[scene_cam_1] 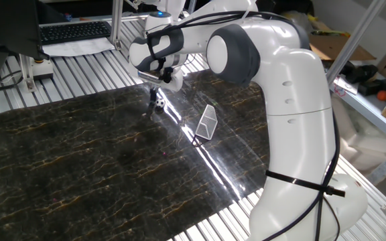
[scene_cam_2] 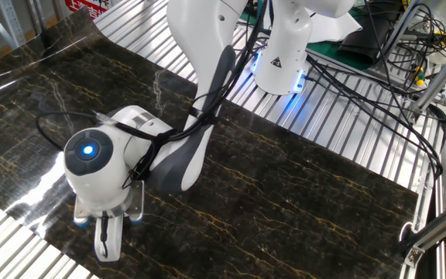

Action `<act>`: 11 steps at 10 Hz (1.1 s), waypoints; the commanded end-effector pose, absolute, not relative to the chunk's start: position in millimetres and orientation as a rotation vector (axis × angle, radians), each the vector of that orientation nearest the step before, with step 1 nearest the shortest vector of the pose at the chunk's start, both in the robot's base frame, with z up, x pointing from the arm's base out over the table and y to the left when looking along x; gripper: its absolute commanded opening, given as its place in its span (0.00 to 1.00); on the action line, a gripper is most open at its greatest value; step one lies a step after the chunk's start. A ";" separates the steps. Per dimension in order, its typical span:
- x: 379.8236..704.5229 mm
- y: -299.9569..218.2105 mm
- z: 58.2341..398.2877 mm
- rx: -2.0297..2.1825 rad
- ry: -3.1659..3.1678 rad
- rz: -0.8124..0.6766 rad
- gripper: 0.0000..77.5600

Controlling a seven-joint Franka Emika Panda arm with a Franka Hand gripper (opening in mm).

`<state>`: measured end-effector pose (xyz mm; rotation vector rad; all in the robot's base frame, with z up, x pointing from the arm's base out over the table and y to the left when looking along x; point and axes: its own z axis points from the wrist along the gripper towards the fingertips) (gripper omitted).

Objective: Push the soccer ball into the goal

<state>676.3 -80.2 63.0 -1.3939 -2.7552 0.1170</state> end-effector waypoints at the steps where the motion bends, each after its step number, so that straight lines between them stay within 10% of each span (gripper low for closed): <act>1: 674.2 -82.5 62.4 -1.366 -2.749 0.225 0.00; 5: 672.5 -82.4 64.8 -1.370 -2.735 0.218 0.00; 6: 672.5 -82.4 64.8 -1.370 -2.735 0.218 1.00; 11: 672.5 -82.4 64.8 -1.370 -2.735 0.218 1.00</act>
